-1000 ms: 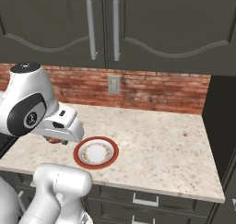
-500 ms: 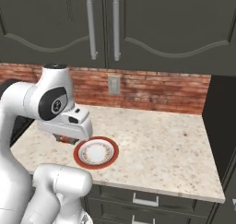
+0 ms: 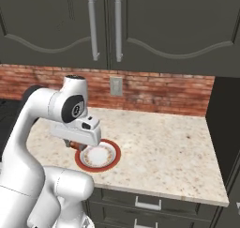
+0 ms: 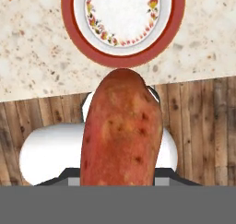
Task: Pick sweet potato from the fridge and place it on the plate on the counter.
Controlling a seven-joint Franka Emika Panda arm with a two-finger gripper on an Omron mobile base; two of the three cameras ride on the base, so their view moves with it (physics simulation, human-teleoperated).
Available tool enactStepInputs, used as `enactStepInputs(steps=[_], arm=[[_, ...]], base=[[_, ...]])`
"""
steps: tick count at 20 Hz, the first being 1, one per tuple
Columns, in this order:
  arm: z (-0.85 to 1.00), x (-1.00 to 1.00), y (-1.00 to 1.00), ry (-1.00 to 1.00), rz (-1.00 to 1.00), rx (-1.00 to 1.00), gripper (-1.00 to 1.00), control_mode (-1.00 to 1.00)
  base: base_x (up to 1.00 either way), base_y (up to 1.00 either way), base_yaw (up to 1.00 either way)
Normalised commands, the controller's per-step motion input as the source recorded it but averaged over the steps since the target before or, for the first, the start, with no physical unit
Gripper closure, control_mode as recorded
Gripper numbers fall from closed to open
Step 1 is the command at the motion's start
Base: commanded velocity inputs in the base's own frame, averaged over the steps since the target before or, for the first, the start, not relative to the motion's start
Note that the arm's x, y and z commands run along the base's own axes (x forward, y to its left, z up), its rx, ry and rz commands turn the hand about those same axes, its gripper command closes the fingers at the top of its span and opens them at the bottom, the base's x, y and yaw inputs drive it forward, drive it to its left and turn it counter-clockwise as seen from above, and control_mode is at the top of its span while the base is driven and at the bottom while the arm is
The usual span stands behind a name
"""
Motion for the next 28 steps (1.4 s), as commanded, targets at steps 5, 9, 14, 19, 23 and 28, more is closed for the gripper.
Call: enactStepInputs(steps=[5, 9, 14, 19, 23, 28], arm=[[-0.06, 0.32, 0.0, 0.0, 0.0, 0.0, 1.0, -1.0], [-0.21, 0.33, 0.0, 0.0, 0.0, 0.0, 1.0, -1.0], [-0.3, 0.33, 0.0, -0.02, 0.0, 0.0, 1.0, -1.0], [-0.32, 0.21, 0.0, -0.13, 0.0, -0.04, 1.0, -1.0], [-0.27, 0.0, 0.0, -0.24, 0.01, -0.05, 1.0, -1.0], [-0.29, 0.01, 0.0, -0.23, 0.0, -0.06, 1.0, -1.0]], base=[[0.0, 0.0, 0.0], [0.0, 0.0, 0.0], [0.0, 0.0, 0.0], [0.0, 0.0, 0.0], [0.0, 0.0, 0.0], [0.0, 0.0, 0.0]])
